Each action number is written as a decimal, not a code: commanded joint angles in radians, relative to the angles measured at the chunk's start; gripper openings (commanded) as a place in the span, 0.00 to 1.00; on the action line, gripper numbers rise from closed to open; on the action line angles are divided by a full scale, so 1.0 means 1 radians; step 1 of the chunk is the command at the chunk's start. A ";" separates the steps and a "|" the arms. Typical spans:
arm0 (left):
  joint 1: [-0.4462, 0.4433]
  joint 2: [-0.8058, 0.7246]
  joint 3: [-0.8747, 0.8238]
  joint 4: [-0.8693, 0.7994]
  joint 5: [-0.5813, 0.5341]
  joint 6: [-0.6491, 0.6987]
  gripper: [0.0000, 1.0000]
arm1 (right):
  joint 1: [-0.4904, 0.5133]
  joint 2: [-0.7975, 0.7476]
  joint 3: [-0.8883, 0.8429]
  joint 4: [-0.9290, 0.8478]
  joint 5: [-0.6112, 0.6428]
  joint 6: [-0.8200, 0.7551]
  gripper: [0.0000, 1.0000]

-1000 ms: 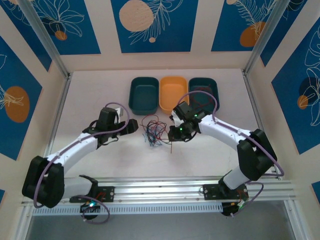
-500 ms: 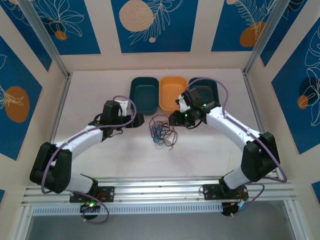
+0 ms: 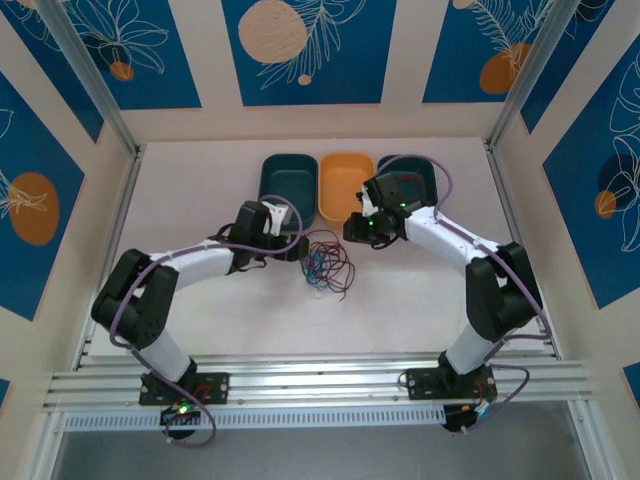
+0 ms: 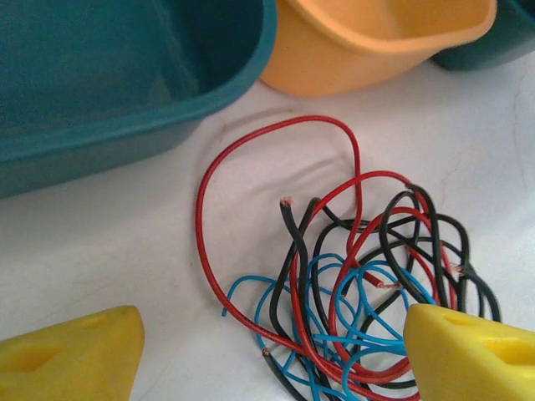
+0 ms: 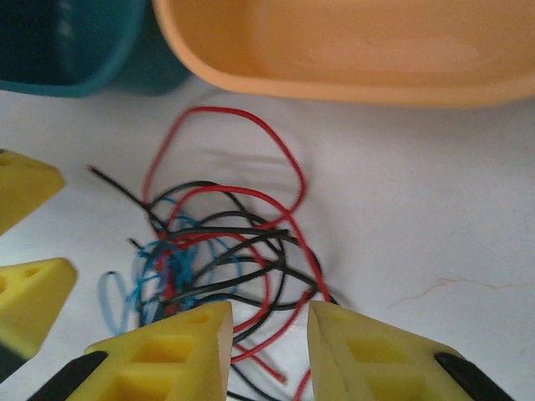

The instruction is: Untangle the cables

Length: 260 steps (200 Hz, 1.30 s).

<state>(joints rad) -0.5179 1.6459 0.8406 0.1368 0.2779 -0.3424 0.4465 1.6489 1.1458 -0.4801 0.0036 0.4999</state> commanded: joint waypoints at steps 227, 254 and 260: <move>-0.096 0.096 -0.092 0.137 -0.234 -0.147 0.28 | 0.083 0.078 -0.081 0.140 0.143 -0.096 0.01; -0.098 0.073 -0.098 0.118 -0.278 -0.179 0.16 | 0.080 0.001 -0.082 0.134 0.151 -0.137 0.01; -0.099 0.066 -0.101 0.117 -0.286 -0.183 0.15 | 0.080 -0.015 -0.084 0.131 0.155 -0.144 0.00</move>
<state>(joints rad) -0.6056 1.7321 0.7376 0.2878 0.0456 -0.4965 0.5304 1.7214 1.0691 -0.3538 0.1440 0.4061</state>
